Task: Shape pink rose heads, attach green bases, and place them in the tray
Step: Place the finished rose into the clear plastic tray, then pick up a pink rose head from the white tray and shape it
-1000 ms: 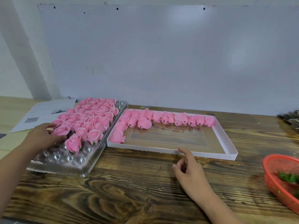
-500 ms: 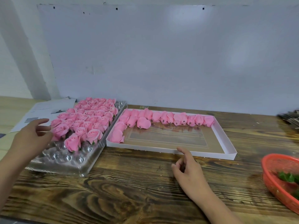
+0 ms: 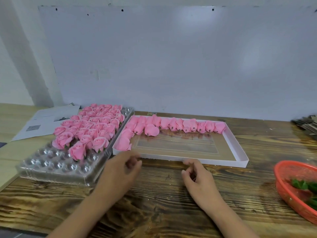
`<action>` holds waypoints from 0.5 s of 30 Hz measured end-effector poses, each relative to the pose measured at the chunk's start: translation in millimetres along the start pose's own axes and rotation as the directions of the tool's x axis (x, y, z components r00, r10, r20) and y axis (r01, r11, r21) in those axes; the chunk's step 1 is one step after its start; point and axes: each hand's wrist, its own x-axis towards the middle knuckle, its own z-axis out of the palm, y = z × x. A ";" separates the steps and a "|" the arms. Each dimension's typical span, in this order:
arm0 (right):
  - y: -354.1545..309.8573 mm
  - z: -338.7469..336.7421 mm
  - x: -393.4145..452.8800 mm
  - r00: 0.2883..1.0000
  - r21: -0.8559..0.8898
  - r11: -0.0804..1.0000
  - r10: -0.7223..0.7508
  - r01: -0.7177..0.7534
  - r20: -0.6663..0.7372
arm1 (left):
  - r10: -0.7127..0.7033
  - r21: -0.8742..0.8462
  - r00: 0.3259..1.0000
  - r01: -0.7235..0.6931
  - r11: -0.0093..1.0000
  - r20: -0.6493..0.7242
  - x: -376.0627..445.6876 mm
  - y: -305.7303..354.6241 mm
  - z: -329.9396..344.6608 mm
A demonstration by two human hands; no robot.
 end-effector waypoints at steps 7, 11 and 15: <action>-1.1 -6.1 -5.3 0.992 0.009 0.997 -0.069 0.070 -0.101 | 0.029 0.016 0.986 -0.032 0.999 0.161 13.3 -2.4 54.4; -0.6 -35.8 -9.1 0.964 0.002 0.999 -0.052 0.054 -0.260 | -0.006 -0.042 0.987 0.013 0.999 0.162 12.0 -14.7 54.8; 7.9 -95.0 -11.0 0.919 -0.187 0.982 -0.074 0.000 -0.387 | -0.091 -0.137 0.981 0.115 0.984 0.170 17.8 -18.2 51.9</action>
